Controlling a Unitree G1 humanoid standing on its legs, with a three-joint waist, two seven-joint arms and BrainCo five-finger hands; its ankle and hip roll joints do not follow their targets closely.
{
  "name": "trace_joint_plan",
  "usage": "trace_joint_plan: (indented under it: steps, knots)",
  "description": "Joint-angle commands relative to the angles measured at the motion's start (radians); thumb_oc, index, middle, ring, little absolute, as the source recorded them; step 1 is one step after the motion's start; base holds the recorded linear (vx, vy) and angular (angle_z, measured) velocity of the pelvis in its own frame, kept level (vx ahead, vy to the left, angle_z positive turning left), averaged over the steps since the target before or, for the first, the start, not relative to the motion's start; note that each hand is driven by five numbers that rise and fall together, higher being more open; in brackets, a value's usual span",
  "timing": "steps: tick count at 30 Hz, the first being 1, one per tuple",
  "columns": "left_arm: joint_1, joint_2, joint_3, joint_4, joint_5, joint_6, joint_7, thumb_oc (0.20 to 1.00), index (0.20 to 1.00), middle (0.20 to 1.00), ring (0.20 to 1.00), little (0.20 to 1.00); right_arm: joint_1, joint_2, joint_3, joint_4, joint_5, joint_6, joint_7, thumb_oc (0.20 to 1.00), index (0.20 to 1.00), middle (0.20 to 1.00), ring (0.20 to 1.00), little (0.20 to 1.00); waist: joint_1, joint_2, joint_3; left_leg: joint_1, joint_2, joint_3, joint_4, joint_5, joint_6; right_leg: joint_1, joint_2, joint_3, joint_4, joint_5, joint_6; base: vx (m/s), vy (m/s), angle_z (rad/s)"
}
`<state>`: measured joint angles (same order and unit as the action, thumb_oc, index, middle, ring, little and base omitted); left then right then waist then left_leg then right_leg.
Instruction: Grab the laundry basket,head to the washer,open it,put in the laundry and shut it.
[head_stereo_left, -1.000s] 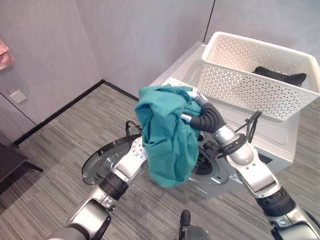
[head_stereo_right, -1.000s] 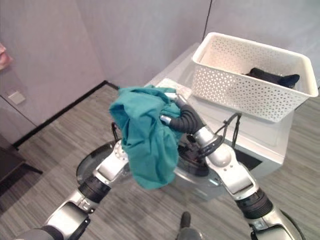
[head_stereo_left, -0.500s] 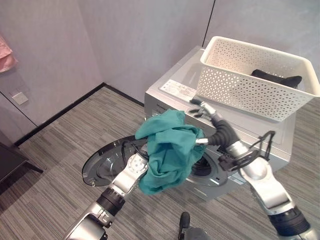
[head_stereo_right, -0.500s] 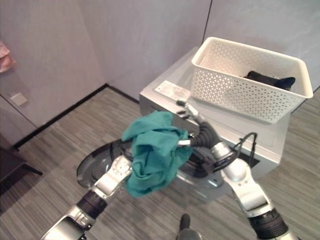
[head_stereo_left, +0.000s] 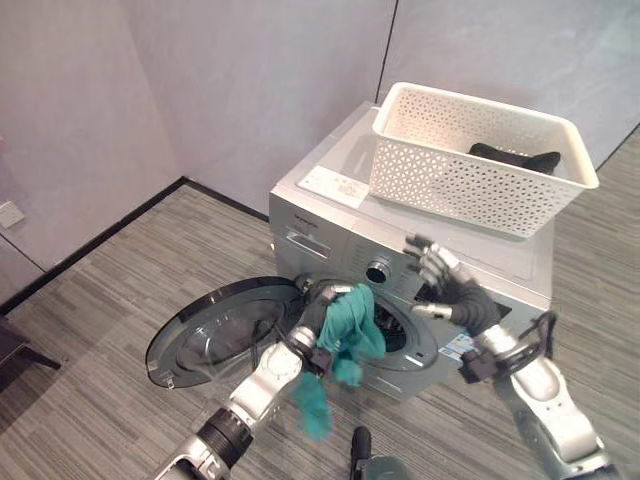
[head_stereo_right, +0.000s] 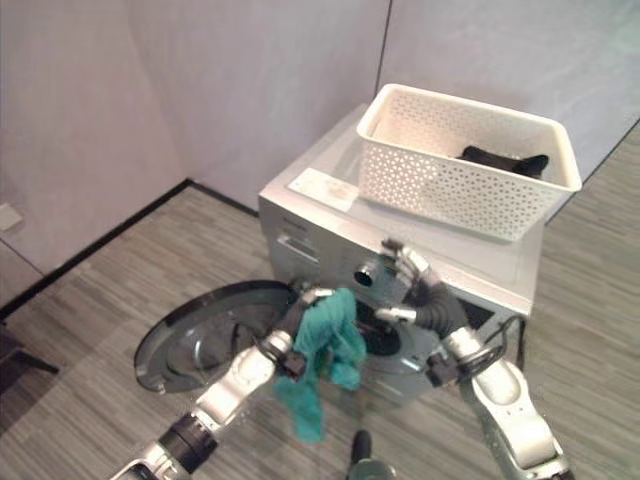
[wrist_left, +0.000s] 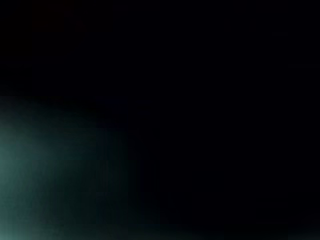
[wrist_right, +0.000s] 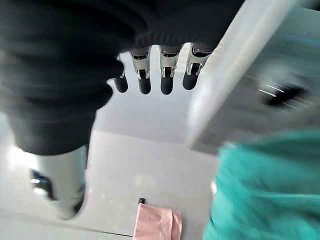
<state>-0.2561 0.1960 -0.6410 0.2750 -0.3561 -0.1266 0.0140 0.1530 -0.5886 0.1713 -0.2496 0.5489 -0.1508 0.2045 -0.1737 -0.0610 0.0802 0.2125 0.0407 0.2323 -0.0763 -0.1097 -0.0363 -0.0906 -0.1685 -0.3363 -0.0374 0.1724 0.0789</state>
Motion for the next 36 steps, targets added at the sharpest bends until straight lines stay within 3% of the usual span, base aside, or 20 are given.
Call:
trace_joint_plan:
  steps: [1, 6, 13, 17, 26, 29, 30, 33, 34, 35, 36]
  knots:
    - [-0.081, -0.071, -0.032, 0.046, -0.05, -0.055, -0.051, 0.2, 0.2, 0.2, 0.2, 0.2, 0.022, 0.05, 0.036, 0.045, 0.214, -0.015, 0.091, 1.0, 1.0, 1.0, 1.0, 1.0, 0.006, -0.035, 0.0, 0.075, 0.038, 0.039, -0.008, -0.078, -0.005, -0.018, -0.07, 0.032, 0.049, -0.04, 0.1, -0.03, 0.005, -0.07]
    - [-0.086, -0.084, -0.08, 0.073, -0.042, -0.056, -0.084, 0.2, 0.2, 0.2, 0.2, 0.2, 0.121, 0.056, 0.087, 0.149, 0.283, 0.039, 0.19, 1.0, 1.0, 1.0, 1.0, 1.0, -0.023, -0.032, 0.016, 0.065, 0.033, 0.05, -0.01, -0.073, -0.011, -0.037, -0.071, 0.042, 0.047, -0.033, 0.104, -0.03, 0.01, -0.17]
    - [-0.101, -0.096, -0.075, 0.139, -0.051, -0.059, -0.072, 0.2, 0.2, 0.2, 0.2, 0.2, 0.145, 0.103, 0.087, 0.265, 0.413, 0.079, 0.236, 1.0, 1.0, 1.0, 1.0, 1.0, -0.039, -0.017, 0.018, 0.057, 0.027, 0.053, -0.01, -0.069, -0.014, -0.042, -0.076, 0.045, 0.04, -0.027, 0.107, -0.01, 0.01, -0.07]
    - [-0.068, -0.094, -0.067, 0.147, -0.086, -0.054, -0.084, 0.2, 0.2, 0.2, 0.2, 0.2, 0.212, 0.086, 0.1, 0.402, 0.311, 0.081, 0.214, 1.0, 1.0, 1.0, 1.0, 1.0, -0.043, -0.015, 0.019, 0.056, 0.029, 0.052, -0.01, -0.063, -0.019, -0.037, -0.078, 0.037, 0.034, -0.022, 0.107, 0.0, -0.003, 0.04]
    - [-0.072, -0.101, -0.006, 0.197, -0.132, -0.068, -0.048, 0.2, 0.2, 0.2, 0.2, 0.2, 0.268, 0.127, 0.014, 0.68, 0.05, 0.049, 0.101, 1.0, 1.0, 1.0, 1.0, 1.0, -0.066, -0.027, 0.052, 0.034, 0.029, 0.06, -0.007, -0.053, -0.025, -0.061, -0.078, 0.044, 0.027, -0.012, 0.111, -0.01, -0.003, 0.0]
    - [-0.09, -0.121, 0.012, 0.239, -0.141, -0.077, -0.008, 0.2, 0.2, 0.2, 0.2, 0.2, 0.239, 0.178, -0.021, 0.798, -0.042, 0.04, 0.002, 1.0, 1.0, 1.0, 1.0, 1.0, -0.066, -0.029, 0.08, 0.006, 0.03, 0.056, 0.003, -0.049, -0.025, -0.077, -0.082, 0.045, 0.022, -0.009, 0.109, -0.04, -0.021, -0.06]
    - [-0.091, -0.121, 0.012, 0.239, -0.141, -0.077, -0.009, 0.2, 0.2, 0.2, 0.2, 0.2, 0.238, 0.178, -0.021, 0.799, -0.042, 0.04, 0.002, 1.0, 1.0, 1.0, 1.0, 1.0, -0.066, -0.029, 0.081, 0.006, 0.03, 0.056, 0.003, -0.049, -0.025, -0.078, -0.082, 0.045, 0.022, -0.009, 0.109, -0.03, -0.016, -0.03]
    - [-0.118, -0.159, 0.0, 0.269, -0.185, -0.096, 0.043, 0.2, 0.2, 0.2, 0.2, 0.2, 0.151, 0.247, -0.031, 0.898, -0.054, 0.032, -0.128, 1.0, 1.0, 1.0, 1.0, 1.0, -0.056, -0.011, 0.115, -0.027, 0.039, 0.04, 0.023, -0.065, -0.024, -0.097, -0.081, 0.051, 0.021, -0.02, 0.116, -0.04, -0.012, -0.01]
    - [-0.13, -0.168, -0.002, 0.275, -0.193, -0.099, 0.056, 0.2, 0.2, 0.2, 0.2, 0.2, 0.116, 0.261, -0.028, 0.917, -0.051, 0.03, -0.157, 1.0, 1.0, 1.0, 1.0, 1.0, -0.057, -0.021, 0.123, -0.05, 0.029, 0.045, 0.033, -0.049, -0.022, -0.113, -0.093, 0.048, 0.02, -0.007, 0.105, 0.0, 0.0, 0.0]
    - [-0.14, -0.178, -0.008, 0.283, -0.204, -0.106, 0.069, 0.2, 0.2, 0.2, 0.2, 0.2, 0.086, 0.268, -0.023, 0.929, -0.051, 0.026, -0.188, 1.0, 1.0, 1.0, 1.0, 1.0, -0.054, -0.007, 0.134, -0.052, 0.038, 0.036, 0.04, -0.067, -0.024, -0.113, -0.084, 0.054, 0.022, -0.019, 0.114, -0.1, -0.032, 0.02]
    - [-0.143, -0.178, -0.008, 0.283, -0.204, -0.107, 0.07, 0.2, 0.2, 0.2, 0.2, 0.2, 0.084, 0.269, -0.023, 0.929, -0.051, 0.026, -0.188, 1.0, 1.0, 1.0, 1.0, 1.0, -0.056, -0.019, 0.133, -0.064, 0.028, 0.043, 0.042, -0.05, -0.022, -0.122, -0.096, 0.049, 0.02, -0.007, 0.103, 0.0, 0.0, 0.0]
